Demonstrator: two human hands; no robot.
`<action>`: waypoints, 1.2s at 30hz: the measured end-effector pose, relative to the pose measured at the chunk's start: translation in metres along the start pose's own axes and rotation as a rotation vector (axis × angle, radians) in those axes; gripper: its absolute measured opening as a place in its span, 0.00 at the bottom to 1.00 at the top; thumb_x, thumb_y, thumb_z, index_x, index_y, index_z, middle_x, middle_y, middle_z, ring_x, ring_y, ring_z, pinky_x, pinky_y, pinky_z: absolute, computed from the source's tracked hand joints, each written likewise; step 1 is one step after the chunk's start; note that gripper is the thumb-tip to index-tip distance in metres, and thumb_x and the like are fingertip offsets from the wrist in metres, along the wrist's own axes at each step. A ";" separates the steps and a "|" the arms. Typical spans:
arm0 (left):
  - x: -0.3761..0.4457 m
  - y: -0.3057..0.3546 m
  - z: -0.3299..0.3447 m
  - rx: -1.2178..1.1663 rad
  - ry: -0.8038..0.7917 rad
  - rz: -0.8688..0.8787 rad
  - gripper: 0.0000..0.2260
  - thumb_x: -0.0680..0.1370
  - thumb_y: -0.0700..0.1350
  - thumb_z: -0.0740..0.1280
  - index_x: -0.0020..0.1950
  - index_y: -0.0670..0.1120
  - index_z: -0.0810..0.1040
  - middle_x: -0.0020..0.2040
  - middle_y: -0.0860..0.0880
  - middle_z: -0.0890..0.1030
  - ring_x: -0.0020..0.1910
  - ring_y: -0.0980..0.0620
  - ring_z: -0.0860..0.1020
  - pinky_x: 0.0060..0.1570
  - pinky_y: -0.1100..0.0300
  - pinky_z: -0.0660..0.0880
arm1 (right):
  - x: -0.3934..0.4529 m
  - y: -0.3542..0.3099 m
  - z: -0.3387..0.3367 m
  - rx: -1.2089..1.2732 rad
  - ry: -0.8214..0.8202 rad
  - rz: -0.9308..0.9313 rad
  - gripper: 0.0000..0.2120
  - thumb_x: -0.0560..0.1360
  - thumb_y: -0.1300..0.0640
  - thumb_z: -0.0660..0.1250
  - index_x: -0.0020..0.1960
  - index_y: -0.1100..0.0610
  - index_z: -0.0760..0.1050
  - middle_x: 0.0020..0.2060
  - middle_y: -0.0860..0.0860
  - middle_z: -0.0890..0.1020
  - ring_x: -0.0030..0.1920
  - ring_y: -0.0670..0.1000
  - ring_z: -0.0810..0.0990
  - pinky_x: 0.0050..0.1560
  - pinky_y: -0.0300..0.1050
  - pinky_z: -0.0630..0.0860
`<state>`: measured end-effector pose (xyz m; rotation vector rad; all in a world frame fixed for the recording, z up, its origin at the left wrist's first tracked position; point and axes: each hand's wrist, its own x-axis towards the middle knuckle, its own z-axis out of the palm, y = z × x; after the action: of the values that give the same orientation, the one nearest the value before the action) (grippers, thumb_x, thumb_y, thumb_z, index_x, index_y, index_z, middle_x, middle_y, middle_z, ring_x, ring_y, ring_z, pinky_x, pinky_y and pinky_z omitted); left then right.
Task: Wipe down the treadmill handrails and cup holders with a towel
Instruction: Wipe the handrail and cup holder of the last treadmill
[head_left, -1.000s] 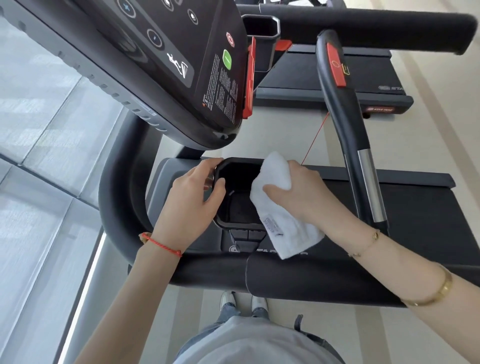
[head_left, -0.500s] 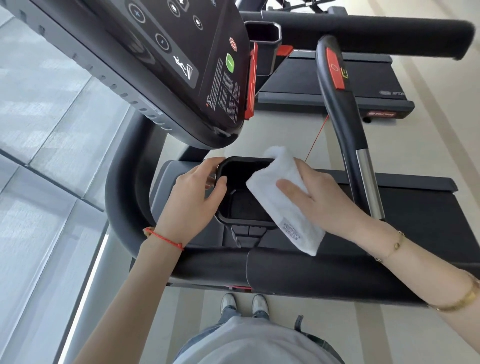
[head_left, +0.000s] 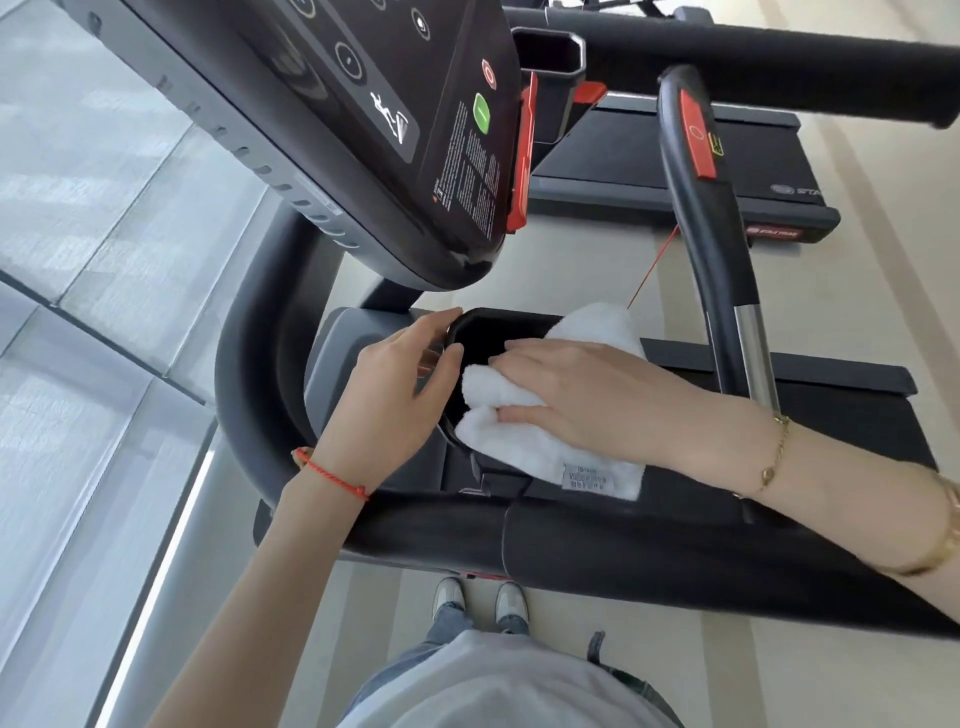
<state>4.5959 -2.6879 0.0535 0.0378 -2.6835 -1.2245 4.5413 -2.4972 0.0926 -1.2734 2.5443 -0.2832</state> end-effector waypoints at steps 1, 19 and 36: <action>0.000 0.000 0.000 -0.001 -0.002 0.004 0.16 0.81 0.43 0.64 0.69 0.47 0.76 0.49 0.55 0.82 0.42 0.71 0.78 0.42 0.80 0.67 | 0.007 0.001 0.001 -0.063 0.005 -0.029 0.08 0.82 0.54 0.58 0.47 0.56 0.71 0.46 0.47 0.75 0.53 0.49 0.76 0.48 0.39 0.67; -0.002 -0.004 -0.002 0.023 -0.020 0.021 0.16 0.81 0.46 0.64 0.70 0.51 0.74 0.53 0.55 0.81 0.49 0.60 0.80 0.42 0.78 0.67 | 0.054 -0.012 0.002 -0.416 -0.381 -0.037 0.19 0.77 0.60 0.60 0.29 0.52 0.60 0.28 0.46 0.68 0.28 0.47 0.64 0.37 0.41 0.69; 0.000 -0.006 -0.002 0.048 -0.024 0.044 0.16 0.81 0.44 0.64 0.69 0.50 0.75 0.51 0.57 0.79 0.48 0.59 0.80 0.48 0.75 0.71 | -0.016 0.014 0.011 0.044 0.577 -0.104 0.19 0.83 0.49 0.56 0.60 0.60 0.80 0.57 0.51 0.83 0.57 0.49 0.81 0.55 0.40 0.77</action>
<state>4.5960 -2.6931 0.0505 -0.0292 -2.7184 -1.1551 4.5437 -2.4765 0.0809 -1.4771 2.9063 -0.8307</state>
